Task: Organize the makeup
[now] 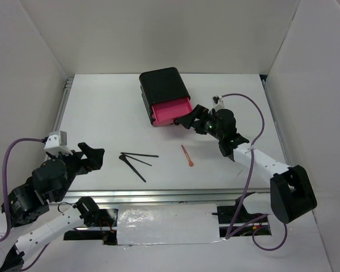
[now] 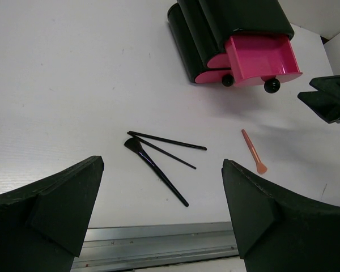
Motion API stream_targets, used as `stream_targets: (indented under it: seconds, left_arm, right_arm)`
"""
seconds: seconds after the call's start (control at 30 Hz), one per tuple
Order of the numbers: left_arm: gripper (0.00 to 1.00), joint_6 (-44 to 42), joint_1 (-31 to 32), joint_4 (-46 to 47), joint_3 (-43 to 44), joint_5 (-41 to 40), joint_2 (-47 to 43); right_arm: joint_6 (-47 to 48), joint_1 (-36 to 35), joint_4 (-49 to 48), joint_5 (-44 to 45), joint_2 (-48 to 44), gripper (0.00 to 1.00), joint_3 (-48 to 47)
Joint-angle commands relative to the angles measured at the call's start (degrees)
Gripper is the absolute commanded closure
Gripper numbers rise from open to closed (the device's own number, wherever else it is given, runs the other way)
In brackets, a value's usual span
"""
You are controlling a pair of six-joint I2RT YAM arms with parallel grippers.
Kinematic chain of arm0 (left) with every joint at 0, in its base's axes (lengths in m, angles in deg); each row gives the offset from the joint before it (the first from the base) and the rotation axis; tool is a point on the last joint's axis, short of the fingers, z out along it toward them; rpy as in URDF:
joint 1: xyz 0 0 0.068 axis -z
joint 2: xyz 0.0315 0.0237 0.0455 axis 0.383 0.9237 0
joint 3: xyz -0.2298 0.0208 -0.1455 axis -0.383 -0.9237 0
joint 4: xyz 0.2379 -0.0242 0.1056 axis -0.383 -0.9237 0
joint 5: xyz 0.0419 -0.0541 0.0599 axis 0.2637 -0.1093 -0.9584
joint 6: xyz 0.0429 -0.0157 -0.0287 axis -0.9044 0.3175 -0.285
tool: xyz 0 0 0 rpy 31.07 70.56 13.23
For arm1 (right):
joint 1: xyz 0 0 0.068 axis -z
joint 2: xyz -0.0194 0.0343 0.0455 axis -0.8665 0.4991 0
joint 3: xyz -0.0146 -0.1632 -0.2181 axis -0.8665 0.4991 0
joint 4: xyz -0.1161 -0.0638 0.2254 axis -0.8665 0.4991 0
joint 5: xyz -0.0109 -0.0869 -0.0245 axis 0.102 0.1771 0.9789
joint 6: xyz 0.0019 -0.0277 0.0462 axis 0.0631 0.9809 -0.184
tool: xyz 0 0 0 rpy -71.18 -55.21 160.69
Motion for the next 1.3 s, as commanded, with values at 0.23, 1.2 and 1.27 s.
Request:
stream_targets:
  seconds: [0.23, 1.2, 1.27]
  left_arm:
    - [0.01, 0.2, 0.2, 1.2, 0.2, -1.0, -0.3]
    - [0.01, 0.0, 0.2, 1.5, 0.1, -0.6, -1.8]
    - [0.01, 0.0, 0.2, 1.5, 0.0, -0.6, -1.7]
  right_arm:
    - [4.6, -1.5, 19.7, 12.5, 8.4, 0.00, -11.1]
    - [13.9, -15.0, 48.5, 27.4, 17.5, 0.34, -13.4]
    - [13.8, -15.9, 48.5, 28.2, 19.9, 0.35, -13.8]
